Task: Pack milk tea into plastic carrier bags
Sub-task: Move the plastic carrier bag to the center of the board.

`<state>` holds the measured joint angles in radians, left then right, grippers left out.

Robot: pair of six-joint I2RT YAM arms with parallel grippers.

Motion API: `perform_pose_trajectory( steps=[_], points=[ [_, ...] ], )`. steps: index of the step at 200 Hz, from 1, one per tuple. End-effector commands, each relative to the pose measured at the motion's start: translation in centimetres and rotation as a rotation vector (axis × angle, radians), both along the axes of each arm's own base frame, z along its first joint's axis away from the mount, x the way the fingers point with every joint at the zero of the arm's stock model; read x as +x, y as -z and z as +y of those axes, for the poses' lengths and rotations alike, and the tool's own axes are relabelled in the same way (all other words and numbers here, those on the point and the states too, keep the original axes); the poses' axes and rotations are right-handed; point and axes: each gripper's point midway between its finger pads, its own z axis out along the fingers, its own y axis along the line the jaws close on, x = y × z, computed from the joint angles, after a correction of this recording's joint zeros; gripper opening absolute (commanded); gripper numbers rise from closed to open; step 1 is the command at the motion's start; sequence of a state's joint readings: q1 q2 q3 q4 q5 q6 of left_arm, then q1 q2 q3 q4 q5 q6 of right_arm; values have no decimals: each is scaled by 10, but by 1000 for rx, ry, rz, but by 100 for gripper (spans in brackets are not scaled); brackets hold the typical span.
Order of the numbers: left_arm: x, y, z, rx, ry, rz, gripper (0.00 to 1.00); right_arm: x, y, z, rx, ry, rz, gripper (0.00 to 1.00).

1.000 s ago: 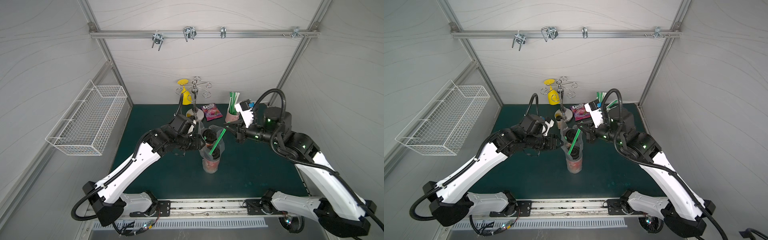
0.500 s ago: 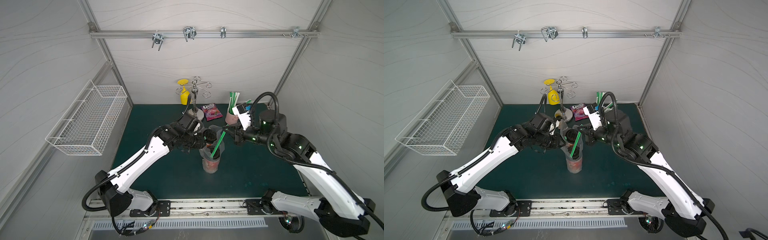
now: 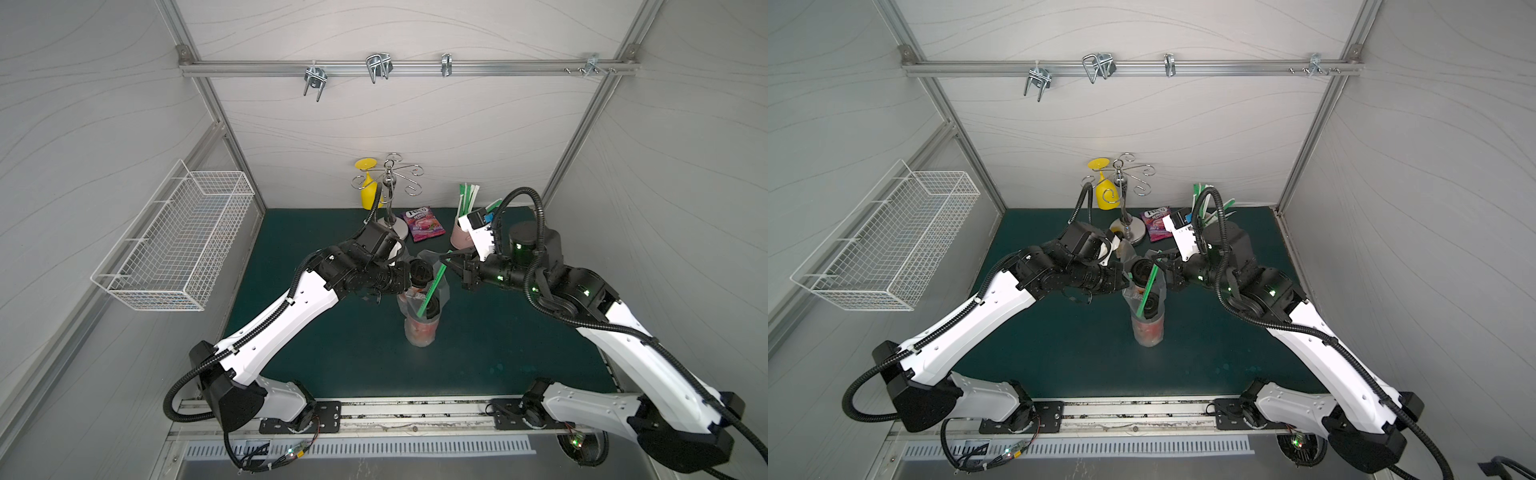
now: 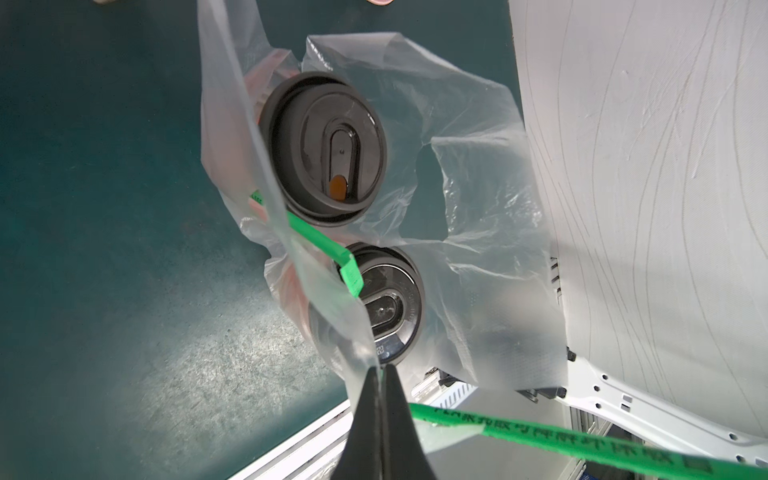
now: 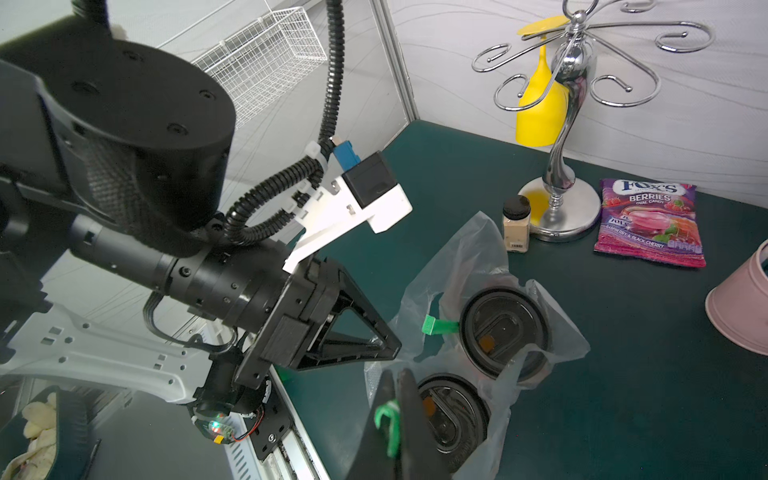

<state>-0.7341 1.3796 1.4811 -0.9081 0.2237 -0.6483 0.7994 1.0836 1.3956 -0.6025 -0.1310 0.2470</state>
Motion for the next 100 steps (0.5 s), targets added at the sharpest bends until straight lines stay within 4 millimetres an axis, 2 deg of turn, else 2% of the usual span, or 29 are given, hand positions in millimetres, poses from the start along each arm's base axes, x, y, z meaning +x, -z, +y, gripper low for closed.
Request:
perform_pose_trajectory(
  steps=[1,22,67,100],
  points=[
    [5,-22,-6,-34,11,-53,0,7,-18,-3,41,47,-60,0],
    [6,-25,-6,-36,14,-57,0,13,-18,1,50,56,-73,0],
    [6,-18,-6,-31,10,-45,0,28,-5,8,53,94,-68,0],
    [5,-14,0,-27,-9,-49,0,28,-1,10,76,96,-54,0]
  ],
)
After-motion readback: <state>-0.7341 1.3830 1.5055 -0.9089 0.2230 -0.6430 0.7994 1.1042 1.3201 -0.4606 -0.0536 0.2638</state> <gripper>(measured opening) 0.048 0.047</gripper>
